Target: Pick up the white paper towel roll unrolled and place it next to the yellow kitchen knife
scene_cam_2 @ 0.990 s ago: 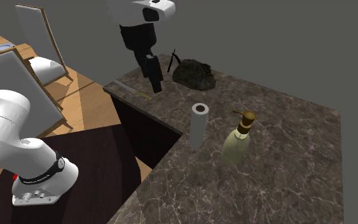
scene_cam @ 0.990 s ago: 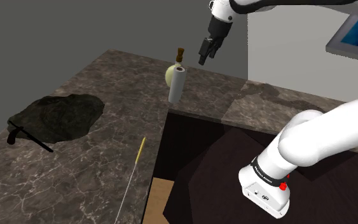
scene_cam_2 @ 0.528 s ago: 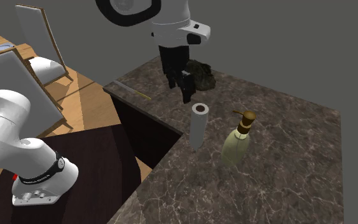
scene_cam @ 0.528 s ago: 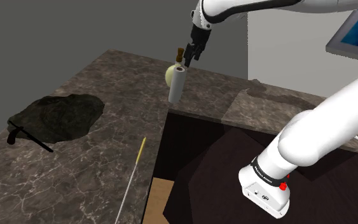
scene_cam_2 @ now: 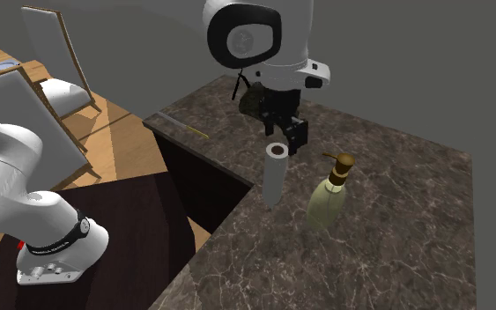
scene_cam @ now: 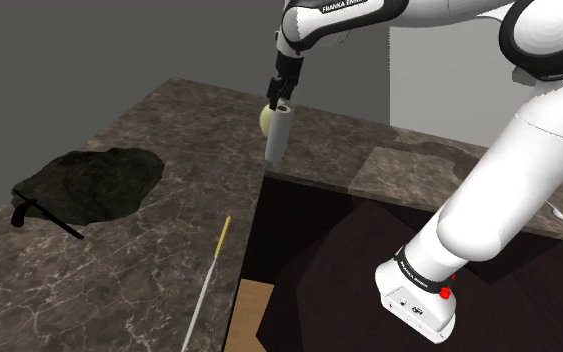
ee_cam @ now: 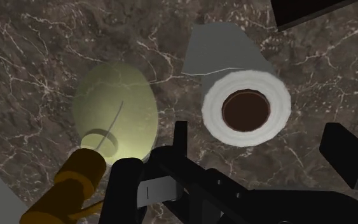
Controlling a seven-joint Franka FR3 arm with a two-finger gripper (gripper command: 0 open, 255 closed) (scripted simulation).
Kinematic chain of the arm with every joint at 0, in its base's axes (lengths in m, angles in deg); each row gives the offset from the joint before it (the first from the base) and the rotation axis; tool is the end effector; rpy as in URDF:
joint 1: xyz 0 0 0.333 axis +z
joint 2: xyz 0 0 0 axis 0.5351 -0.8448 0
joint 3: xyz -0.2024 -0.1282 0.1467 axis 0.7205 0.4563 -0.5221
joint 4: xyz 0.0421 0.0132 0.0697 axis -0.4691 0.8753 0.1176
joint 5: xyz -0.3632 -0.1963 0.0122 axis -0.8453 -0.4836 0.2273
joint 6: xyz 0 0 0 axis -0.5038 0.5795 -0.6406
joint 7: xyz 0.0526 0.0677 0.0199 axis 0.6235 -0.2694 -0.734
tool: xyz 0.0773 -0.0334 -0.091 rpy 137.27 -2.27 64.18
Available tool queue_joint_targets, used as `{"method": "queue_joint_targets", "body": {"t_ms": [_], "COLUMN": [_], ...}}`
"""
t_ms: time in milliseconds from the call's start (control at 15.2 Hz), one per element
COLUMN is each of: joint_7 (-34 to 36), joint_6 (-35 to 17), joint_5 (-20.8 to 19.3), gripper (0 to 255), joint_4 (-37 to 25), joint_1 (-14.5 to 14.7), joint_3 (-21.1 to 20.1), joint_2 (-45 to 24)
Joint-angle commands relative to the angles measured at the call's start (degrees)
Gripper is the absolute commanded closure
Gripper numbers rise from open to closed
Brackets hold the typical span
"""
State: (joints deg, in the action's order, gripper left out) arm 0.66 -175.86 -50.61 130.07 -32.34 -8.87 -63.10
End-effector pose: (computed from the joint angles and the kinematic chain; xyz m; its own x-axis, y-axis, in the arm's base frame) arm 0.6008 0.0071 0.3847 0.9515 0.3024 0.0568 0.2994 -0.9525 0.0556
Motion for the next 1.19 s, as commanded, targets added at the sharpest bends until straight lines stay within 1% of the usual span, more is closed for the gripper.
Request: {"method": "queue_joint_targets", "body": {"t_ms": [0, 396, 924, 990, 1122], "joint_7": [-0.40, -0.32, -0.31, -0.31, -0.32], "joint_6": [-1.52, -5.40, -5.39, -5.39, -5.38], "joint_5": [-0.04, -0.16, -0.17, -0.17, -0.17], "gripper": [0, 0, 0, 255, 255], "joint_4": [0.08, 2.09, 2.06, 2.06, 2.04], "joint_1": [-0.16, -0.22, -0.22, -0.22, -0.22], "joint_3": [0.13, 0.20, 0.20, 0.20, 0.20], "joint_2": [-1.45, -3.33, -3.34, -3.34, -3.35]}}
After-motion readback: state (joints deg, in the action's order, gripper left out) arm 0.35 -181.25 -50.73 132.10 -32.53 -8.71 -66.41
